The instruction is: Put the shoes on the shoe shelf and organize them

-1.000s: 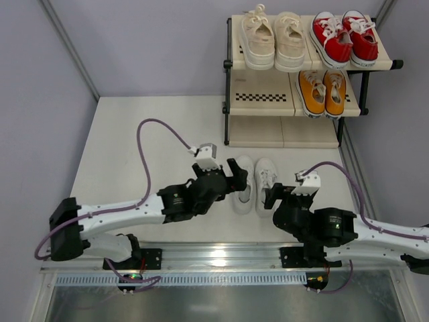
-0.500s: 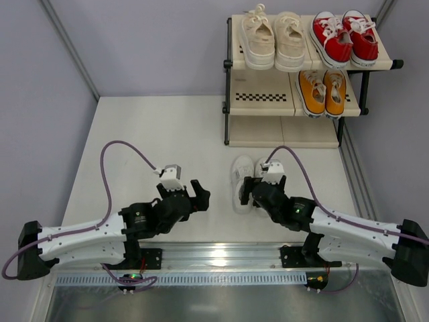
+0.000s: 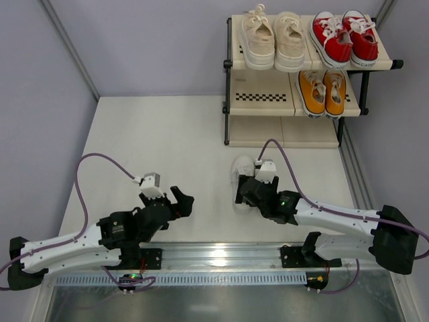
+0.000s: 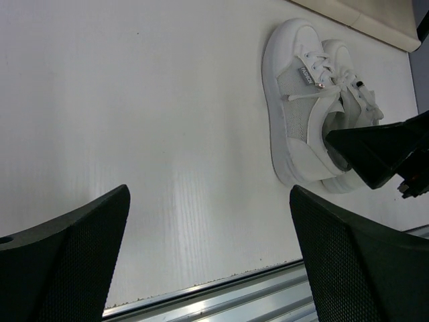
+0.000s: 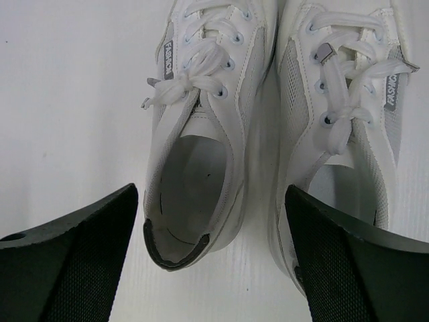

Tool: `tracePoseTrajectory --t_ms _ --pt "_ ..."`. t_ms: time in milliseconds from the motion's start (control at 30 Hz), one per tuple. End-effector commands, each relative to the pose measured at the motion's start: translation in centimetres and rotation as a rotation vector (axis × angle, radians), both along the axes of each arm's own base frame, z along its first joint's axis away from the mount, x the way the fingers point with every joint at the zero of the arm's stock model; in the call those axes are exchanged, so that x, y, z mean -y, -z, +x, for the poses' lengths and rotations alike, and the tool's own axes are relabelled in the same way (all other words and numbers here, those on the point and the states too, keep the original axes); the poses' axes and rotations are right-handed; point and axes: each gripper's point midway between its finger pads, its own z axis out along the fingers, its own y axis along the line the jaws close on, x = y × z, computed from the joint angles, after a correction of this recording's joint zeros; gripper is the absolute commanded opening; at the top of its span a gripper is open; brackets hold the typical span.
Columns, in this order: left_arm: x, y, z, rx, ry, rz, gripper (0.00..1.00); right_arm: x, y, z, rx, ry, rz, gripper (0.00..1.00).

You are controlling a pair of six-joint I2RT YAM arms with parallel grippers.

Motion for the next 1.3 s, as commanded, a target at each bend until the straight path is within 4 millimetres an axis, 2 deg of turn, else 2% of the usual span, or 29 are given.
tracePoseTrajectory --t_ms 0,167,300,467,733,800,833,900,967,1100,1133,1200,1233,1267 --pt "-1.5 0.4 0.0 0.007 -0.045 -0.003 0.99 0.6 -2.2 0.5 0.068 0.029 0.041 0.91" --pt "-1.4 1.0 0.0 -0.002 -0.044 0.001 0.99 -0.7 -5.7 1.0 0.163 -0.082 0.074 0.91" --pt "-1.1 1.3 0.0 -0.015 -0.044 0.017 0.99 1.1 -6.2 1.2 0.162 -0.006 0.010 0.91" --pt "-1.0 1.4 0.0 -0.016 -0.044 0.022 0.98 2.1 -3.0 0.4 0.067 0.036 -0.052 0.91" --pt "-1.3 1.4 -0.1 -0.022 -0.048 0.020 0.98 0.4 0.8 -0.7 -0.014 0.014 0.040 0.90" --pt "-1.4 1.6 -0.1 -0.026 -0.050 0.019 0.98 0.1 2.6 -1.0 -0.049 0.003 0.029 0.89" --pt "-1.4 1.6 -0.1 -0.026 -0.051 0.016 0.98 -0.4 2.9 -0.9 -0.048 0.001 0.044 0.89" --pt "-1.4 1.8 -0.2 -0.030 -0.050 0.017 0.98 -0.7 4.7 -1.1 -0.086 -0.004 0.012 0.87" --pt "-1.3 1.9 -0.3 -0.035 -0.048 0.020 0.98 -1.1 5.3 -0.7 -0.089 -0.002 0.007 0.86" --pt "-1.7 2.1 -0.4 -0.043 -0.052 0.027 0.98 -1.4 6.4 -0.1 -0.106 0.005 -0.033 0.72" --pt "-1.9 2.1 -0.4 -0.044 -0.057 0.026 0.97 -1.3 6.3 -0.1 -0.107 0.003 -0.039 0.59" --pt "-2.2 2.0 -0.5 -0.040 -0.062 0.019 0.97 -1.2 5.6 0.2 -0.090 0.004 -0.047 0.42" --pt "-2.4 2.1 -0.5 -0.040 -0.064 0.019 0.97 -0.8 5.1 0.2 -0.084 0.006 -0.051 0.28" --pt "-2.5 2.2 -0.5 -0.041 -0.067 0.018 0.97 -0.7 4.7 0.2 -0.078 0.003 -0.056 0.21"
